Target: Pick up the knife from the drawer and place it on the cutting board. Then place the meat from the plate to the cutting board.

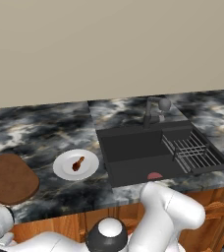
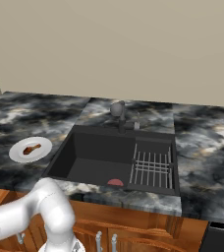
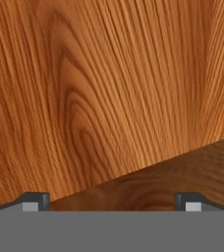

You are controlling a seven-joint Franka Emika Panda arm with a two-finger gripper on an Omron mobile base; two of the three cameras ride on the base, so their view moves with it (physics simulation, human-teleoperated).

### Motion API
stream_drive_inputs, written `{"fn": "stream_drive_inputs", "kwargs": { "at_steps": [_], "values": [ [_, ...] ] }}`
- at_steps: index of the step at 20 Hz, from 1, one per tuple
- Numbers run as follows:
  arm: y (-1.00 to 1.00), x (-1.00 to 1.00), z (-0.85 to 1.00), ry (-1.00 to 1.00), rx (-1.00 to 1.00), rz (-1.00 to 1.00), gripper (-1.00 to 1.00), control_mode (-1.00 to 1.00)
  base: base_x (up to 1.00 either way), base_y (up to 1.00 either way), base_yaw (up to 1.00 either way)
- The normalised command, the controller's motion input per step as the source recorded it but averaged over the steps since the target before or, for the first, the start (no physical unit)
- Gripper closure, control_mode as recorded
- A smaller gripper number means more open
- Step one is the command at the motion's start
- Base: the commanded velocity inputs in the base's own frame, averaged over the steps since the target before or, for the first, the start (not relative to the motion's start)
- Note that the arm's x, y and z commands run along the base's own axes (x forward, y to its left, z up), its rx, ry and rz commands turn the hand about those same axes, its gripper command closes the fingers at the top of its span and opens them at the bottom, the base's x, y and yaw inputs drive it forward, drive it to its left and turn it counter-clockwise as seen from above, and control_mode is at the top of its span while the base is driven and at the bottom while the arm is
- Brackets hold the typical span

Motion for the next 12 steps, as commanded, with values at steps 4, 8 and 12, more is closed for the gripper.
{"fn": "stream_drive_inputs", "kwargs": {
  "at_steps": [4, 8, 12],
  "values": [
    [-0.02, 0.00, -0.15, -0.12, 0.00, 0.00, -1.00, -1.00, 0.00, 0.00, 0.00],
    [-0.09, 0.00, -0.05, -0.13, 0.00, 0.00, -1.00, -1.00, 0.00, 0.00, 0.00],
    [-0.05, 0.00, -0.06, -0.12, 0.00, 0.00, -1.00, -1.00, 0.00, 0.00, 0.00]
  ]
}}
